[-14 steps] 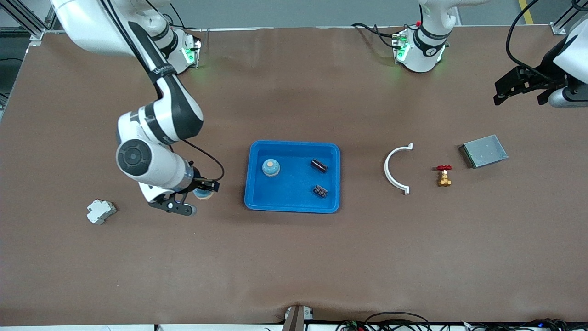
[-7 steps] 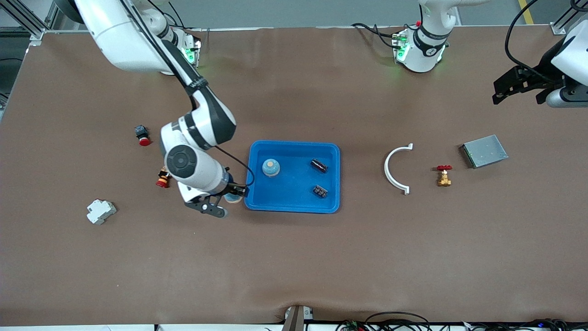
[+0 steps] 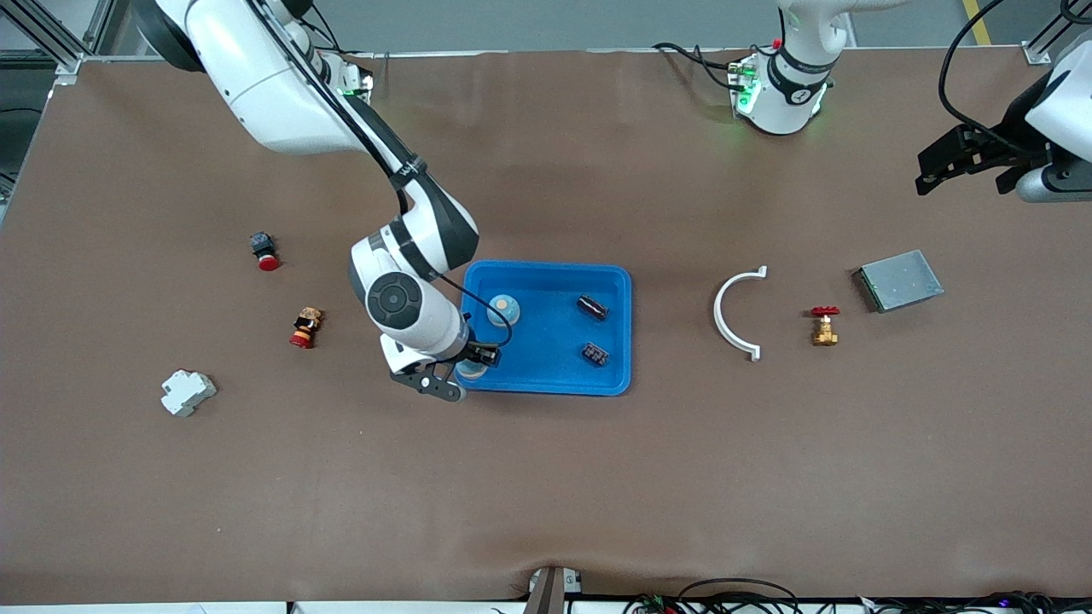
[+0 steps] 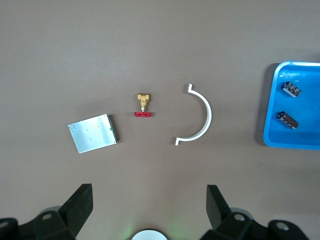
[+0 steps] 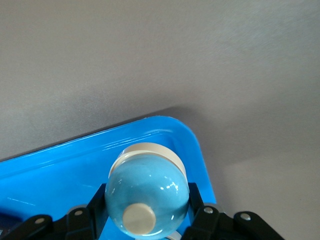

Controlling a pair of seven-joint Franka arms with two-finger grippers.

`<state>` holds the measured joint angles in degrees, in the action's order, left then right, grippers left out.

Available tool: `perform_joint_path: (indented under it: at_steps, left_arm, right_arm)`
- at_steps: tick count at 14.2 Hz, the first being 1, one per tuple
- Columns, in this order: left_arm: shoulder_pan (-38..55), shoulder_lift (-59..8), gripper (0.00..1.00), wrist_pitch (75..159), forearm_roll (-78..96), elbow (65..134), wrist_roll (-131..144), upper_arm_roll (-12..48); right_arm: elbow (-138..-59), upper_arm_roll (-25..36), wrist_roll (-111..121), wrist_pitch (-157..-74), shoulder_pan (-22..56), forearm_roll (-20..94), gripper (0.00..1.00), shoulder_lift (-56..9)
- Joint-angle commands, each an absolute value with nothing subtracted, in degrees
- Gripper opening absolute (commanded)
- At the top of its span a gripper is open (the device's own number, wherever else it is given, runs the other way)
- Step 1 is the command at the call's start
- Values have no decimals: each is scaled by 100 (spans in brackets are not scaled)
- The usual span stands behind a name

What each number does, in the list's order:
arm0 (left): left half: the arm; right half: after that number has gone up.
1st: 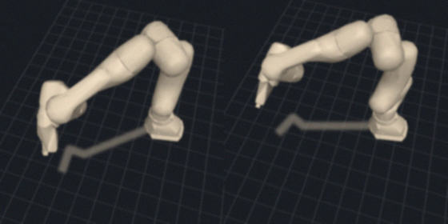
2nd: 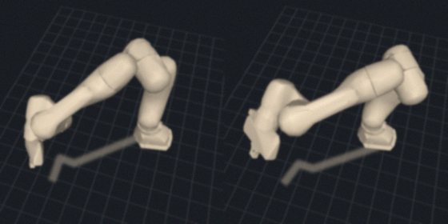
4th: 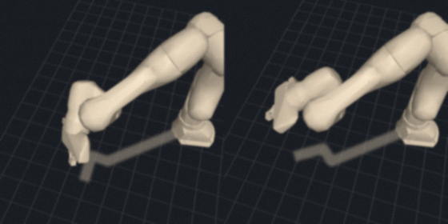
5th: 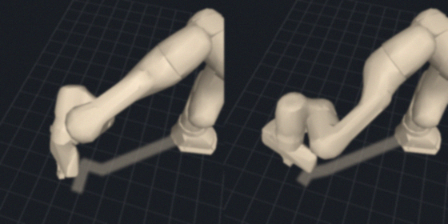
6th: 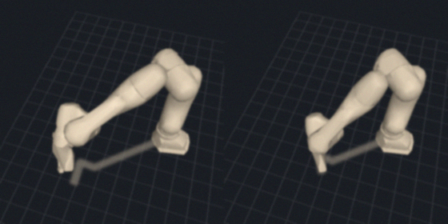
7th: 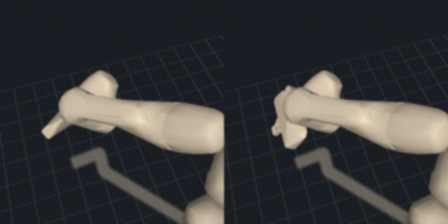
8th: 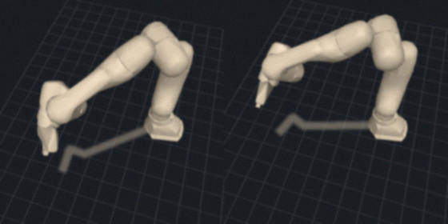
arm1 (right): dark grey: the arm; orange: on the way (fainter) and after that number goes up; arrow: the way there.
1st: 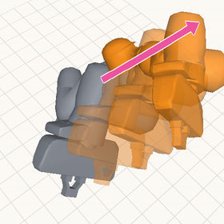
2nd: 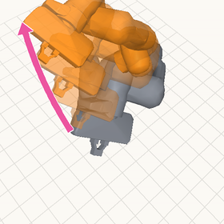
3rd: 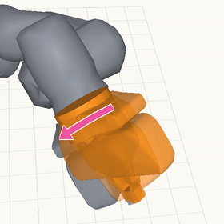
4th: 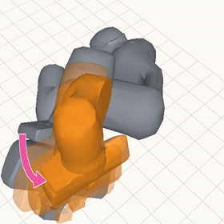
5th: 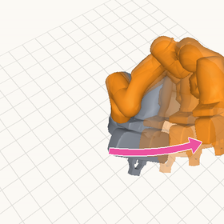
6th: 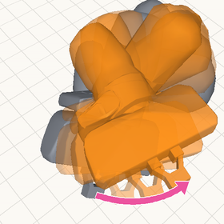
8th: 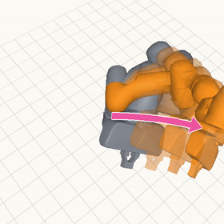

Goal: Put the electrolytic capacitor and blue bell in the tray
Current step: 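Carry the second blue bell with the right gripper into the tray, then open the right gripper to release the bell and lift away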

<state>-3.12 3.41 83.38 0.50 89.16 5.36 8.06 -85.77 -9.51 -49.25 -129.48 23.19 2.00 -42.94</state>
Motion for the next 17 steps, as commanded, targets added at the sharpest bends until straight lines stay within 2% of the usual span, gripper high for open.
perform_joint_path:
  at_steps: [1, 11, 12, 14, 15, 17]
  left_arm:
    - [-369, 352, 100, 8297, 88, 8947, 562, 817]
    - [-422, 316, 100, 8411, -220, 8903, 571, 774]
    - [-483, 325, 100, 8411, -237, 8903, 571, 773]
    - [-650, 343, 100, 8402, -255, 8903, 545, 791]
    - [-650, 360, 100, 8359, -255, 8903, 545, 791]
    - [-642, 466, 100, 8035, -255, 8938, 571, 835]
  right_arm:
    - [-8341, -905, -5027, -12999, 2460, 229, 7, -4535]
    - [-8262, -888, -5107, -13219, 2646, 167, 11, -4878]
    - [-8262, -888, -5106, -13219, 2646, 167, 22, -4887]
    - [-8262, -879, -5089, -13210, 2637, 158, 68, -4887]
    - [-8262, -879, -5089, -13210, 2645, 150, 97, -4878]
    - [-8262, -870, -5080, -13192, 2637, 115, 100, -4834]
